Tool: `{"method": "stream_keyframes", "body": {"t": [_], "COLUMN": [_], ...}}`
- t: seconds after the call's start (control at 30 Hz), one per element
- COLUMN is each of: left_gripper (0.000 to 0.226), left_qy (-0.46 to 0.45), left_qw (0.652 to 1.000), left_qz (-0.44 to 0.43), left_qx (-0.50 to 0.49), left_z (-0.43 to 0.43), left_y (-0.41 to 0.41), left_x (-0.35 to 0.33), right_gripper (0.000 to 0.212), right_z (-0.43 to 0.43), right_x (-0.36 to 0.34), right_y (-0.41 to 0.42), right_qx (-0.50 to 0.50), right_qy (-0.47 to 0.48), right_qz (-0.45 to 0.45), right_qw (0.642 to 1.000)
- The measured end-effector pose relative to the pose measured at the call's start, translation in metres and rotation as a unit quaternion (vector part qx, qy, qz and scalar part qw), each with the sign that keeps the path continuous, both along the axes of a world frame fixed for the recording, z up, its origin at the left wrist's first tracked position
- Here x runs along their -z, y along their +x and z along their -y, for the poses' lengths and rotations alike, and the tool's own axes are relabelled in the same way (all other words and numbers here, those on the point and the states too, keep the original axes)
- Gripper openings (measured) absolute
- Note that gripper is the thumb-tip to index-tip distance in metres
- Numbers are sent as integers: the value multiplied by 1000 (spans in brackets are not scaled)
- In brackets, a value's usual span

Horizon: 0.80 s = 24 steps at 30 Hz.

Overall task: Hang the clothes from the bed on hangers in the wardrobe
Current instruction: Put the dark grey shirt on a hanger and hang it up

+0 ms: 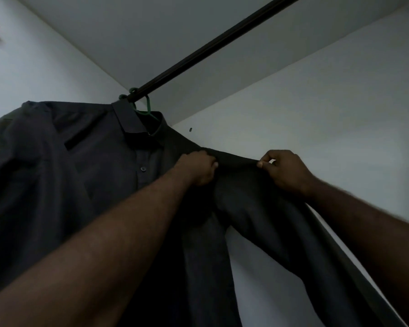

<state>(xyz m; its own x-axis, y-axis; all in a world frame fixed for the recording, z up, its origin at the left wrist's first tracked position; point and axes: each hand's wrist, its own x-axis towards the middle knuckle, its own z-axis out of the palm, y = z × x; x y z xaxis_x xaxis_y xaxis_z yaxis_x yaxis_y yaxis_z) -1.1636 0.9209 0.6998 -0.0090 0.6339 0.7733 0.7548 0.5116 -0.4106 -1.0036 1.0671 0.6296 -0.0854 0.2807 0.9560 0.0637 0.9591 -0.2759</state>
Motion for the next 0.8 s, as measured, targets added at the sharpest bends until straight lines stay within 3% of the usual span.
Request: {"method": "stream_keyframes", "body": {"t": [0.1,0.2,0.37,0.5,0.63,0.73,0.8], "left_gripper": [73,60,13,14,17,16,11], "left_qy": [32,-16,-15,-4,-34,-8,43], "left_qw": [968,942,918,898,876,892,881], "left_qz": [224,315,384,428,469,440,447], "left_qx": [111,114,101,105,105,102,151], "left_z": [0,-3,1,17,40,58,73], "left_y": [22,42,63,76,99,113,115], "left_x": [-5,5,45,81,114,128,130], "right_gripper": [10,6,33,24,16,14,8], "right_z": [14,31,68,96,113,132,136], "right_x": [17,41,106,171,182,177,181], "right_y": [-5,-16,-37,-42,-24,-6,7], "right_qx": [-39,-98,-197,-171,-157,-243,-320], "right_qy": [7,-3,-82,-87,-77,-38,-42], "right_qz": [1,29,55,67,19,20,-6], "right_qw": [999,995,975,979,984,969,946]}}
